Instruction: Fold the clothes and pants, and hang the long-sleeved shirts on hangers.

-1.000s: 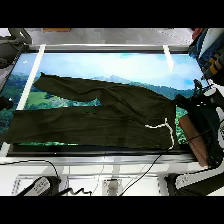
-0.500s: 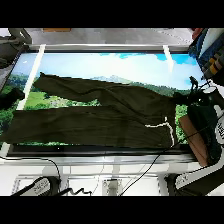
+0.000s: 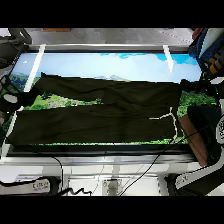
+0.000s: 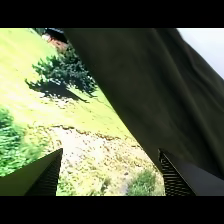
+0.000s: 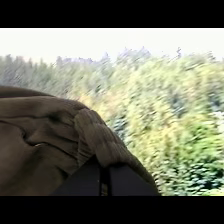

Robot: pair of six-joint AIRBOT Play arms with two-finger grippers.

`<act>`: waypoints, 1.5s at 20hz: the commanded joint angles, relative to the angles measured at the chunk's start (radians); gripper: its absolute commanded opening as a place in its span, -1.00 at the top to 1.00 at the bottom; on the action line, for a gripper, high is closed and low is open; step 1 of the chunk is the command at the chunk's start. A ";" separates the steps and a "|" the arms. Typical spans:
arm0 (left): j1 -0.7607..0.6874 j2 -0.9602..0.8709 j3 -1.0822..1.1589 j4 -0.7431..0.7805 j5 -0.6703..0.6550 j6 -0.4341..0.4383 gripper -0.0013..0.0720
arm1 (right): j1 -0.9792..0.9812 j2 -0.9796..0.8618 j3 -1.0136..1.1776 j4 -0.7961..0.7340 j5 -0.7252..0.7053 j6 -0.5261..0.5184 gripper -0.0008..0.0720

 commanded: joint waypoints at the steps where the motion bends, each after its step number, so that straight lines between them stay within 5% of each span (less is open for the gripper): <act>1: -0.013 -0.084 0.001 -0.006 0.087 -0.061 -0.77 | 0.001 -0.001 0.009 -0.071 -0.055 0.043 0.91; 13: -0.142 -0.415 0.294 -0.017 0.163 -0.132 -0.67 | 0.001 0.000 0.009 -0.074 -0.040 0.061 0.91; 19: -0.153 -0.500 0.390 -0.024 0.157 -0.210 -0.17 | 0.001 0.000 0.009 -0.074 -0.021 0.061 0.91; 22: -0.155 -0.503 0.393 -0.023 0.158 -0.219 0.87 | 0.001 0.000 0.009 -0.072 -0.020 0.061 0.91; 26: -0.146 -0.448 0.394 0.027 0.158 -0.194 0.88 | 0.001 0.001 0.009 -0.071 -0.011 0.061 0.91; 30: -0.129 -0.262 0.394 0.282 0.157 -0.167 0.88 | 0.001 0.001 0.009 -0.072 0.010 0.061 0.91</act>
